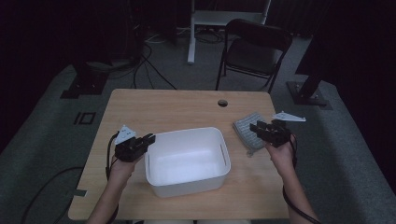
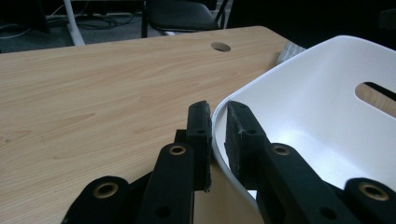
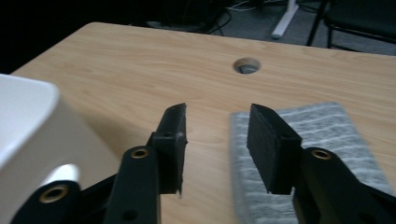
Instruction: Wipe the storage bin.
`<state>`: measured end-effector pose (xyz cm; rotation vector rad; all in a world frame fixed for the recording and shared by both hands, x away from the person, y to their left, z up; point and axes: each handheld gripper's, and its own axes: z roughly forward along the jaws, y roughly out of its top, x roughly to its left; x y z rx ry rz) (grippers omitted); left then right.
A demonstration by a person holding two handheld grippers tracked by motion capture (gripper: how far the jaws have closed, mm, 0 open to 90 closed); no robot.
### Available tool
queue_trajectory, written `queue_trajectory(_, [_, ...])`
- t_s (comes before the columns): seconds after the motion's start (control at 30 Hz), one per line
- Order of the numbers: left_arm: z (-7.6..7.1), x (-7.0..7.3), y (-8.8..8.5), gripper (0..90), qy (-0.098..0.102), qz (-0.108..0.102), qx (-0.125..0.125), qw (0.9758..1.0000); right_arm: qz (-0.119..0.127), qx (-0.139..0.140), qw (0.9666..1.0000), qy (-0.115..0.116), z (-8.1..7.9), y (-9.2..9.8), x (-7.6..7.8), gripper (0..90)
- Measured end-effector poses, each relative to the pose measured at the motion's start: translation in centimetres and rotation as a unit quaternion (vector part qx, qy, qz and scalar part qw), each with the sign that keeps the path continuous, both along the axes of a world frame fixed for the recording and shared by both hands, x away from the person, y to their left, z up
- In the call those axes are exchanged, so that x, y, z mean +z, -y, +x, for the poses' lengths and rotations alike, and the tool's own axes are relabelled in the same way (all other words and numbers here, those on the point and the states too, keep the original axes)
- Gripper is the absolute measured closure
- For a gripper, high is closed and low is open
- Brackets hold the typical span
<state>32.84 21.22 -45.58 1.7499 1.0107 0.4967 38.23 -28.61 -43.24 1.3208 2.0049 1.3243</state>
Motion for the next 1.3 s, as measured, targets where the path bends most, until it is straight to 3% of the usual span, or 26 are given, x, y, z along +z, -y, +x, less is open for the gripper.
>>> queue_trajectory(0.2, [0.1, 0.0, 0.0, 80.1, 0.002, -0.002, 0.0, 1.0, -0.019, -0.014, 0.9997, -0.003, 1.4, 0.8, -1.4, 51.3])
queue_trajectory(0.53, [0.1, -0.1, 0.0, 80.1, 0.006, -0.003, 0.0, 1.0, -0.042, -0.014, 0.9985, -0.033, 4.6, 1.1, -4.4, 39.8])
queue_trajectory(0.73, [0.1, -0.1, 0.0, 80.0, 0.005, -0.005, 0.0, 1.0, -0.05, -0.043, 0.9969, -0.044, 5.9, 1.4, -5.6, 33.1])
queue_trajectory(0.83, [0.1, -0.1, 0.0, 80.1, 0.005, -0.004, 0.0, 1.0, -0.055, -0.062, 0.9957, -0.043, 6.4, 1.6, -6.2, 32.0])
queue_trajectory(0.97, [0.1, -0.1, 0.0, 80.0, 0.004, -0.005, 0.0, 1.0, -0.049, -0.079, 0.9937, -0.062, 7.3, 1.7, -7.0, 31.9])
queue_trajectory(1.1, [0.1, -0.1, 0.0, 80.0, 0.004, -0.006, 0.0, 1.0, -0.066, -0.101, 0.99, -0.074, 8.1, 1.2, -7.9, 17.3])
queue_trajectory(1.3, [0.1, -0.1, 0.0, 79.9, 0.004, -0.007, 0.0, 1.0, -0.073, -0.113, 0.9872, -0.086, 8.8, 1.0, -9.1, 13.6])
